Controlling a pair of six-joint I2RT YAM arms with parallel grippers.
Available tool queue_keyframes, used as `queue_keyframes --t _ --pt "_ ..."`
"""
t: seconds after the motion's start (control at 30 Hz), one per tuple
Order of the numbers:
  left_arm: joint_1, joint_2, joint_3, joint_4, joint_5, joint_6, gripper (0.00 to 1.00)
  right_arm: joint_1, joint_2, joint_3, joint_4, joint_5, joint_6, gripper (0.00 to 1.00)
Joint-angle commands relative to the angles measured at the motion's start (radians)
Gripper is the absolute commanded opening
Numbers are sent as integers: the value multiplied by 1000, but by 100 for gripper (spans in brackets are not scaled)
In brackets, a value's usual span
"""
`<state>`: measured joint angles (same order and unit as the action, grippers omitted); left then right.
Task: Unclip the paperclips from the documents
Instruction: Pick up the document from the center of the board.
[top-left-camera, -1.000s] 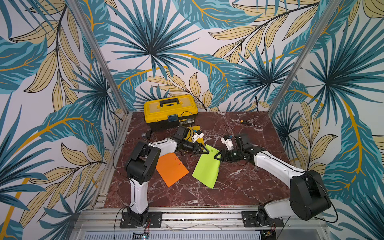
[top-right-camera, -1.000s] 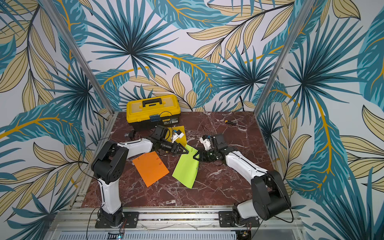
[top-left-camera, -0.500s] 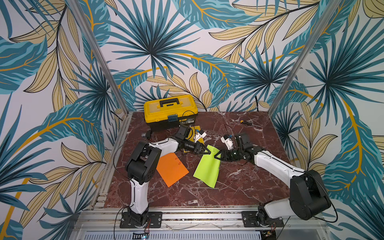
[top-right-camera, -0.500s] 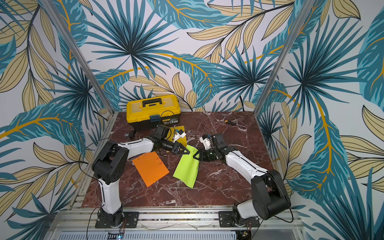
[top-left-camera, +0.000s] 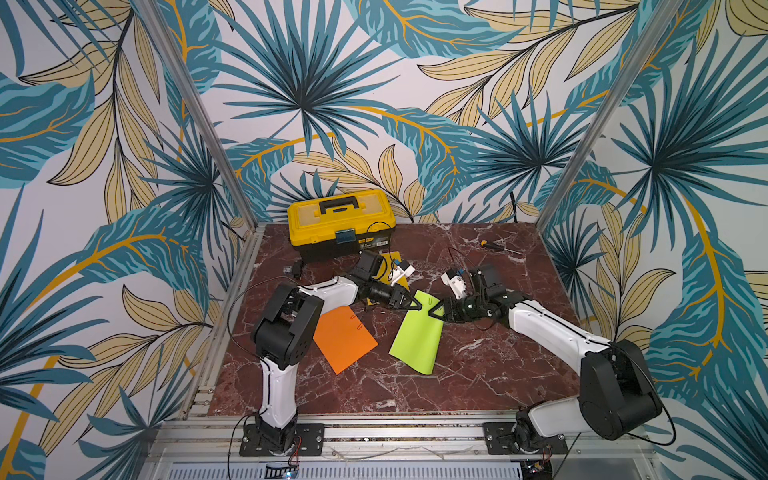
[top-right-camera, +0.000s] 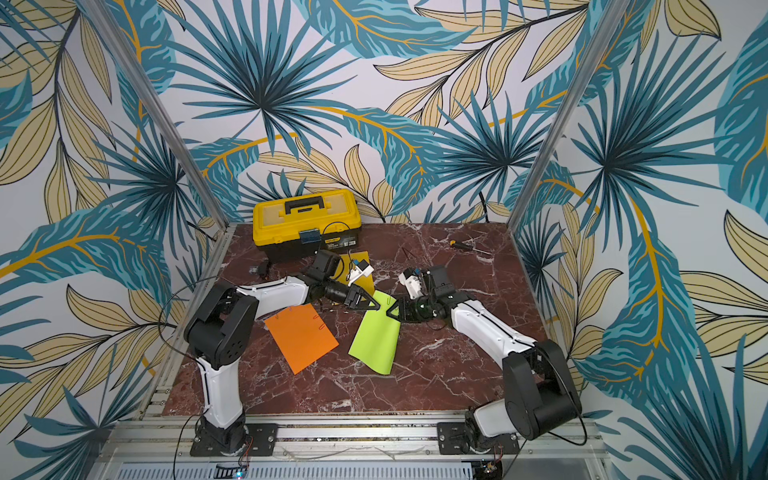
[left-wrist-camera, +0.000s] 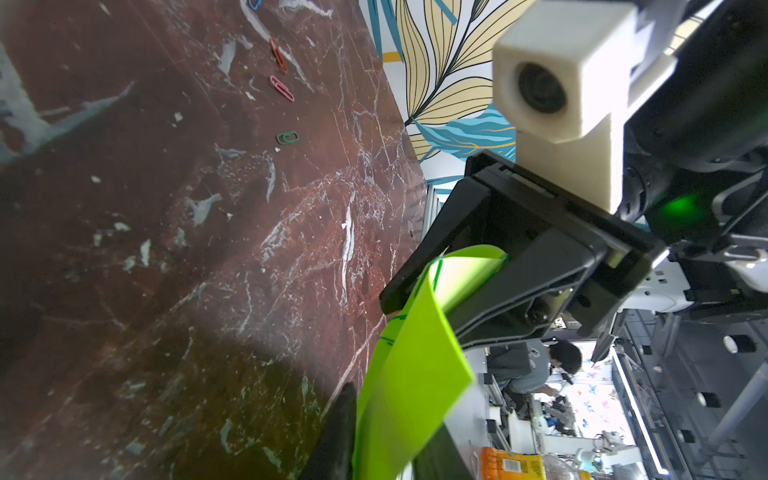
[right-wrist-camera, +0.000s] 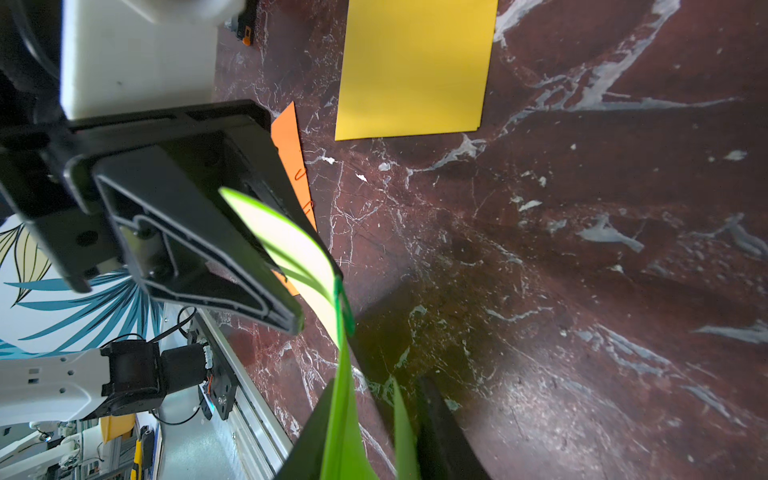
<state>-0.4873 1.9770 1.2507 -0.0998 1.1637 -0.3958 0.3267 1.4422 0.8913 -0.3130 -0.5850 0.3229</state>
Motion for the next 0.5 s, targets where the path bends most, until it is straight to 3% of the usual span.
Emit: queue_keyframes --t 0.0,0.23,0.47 --pt "1 -7 13 14 0 8 16 -3 7 -2 -11 -14 -12 32" --pt "1 -18 0 12 -13 12 1 -2 7 -3 -27 -3 -18 33" --pt "14 -40 -19 13 -5 27 0 -6 -15 -9 -56 29 -19 43"
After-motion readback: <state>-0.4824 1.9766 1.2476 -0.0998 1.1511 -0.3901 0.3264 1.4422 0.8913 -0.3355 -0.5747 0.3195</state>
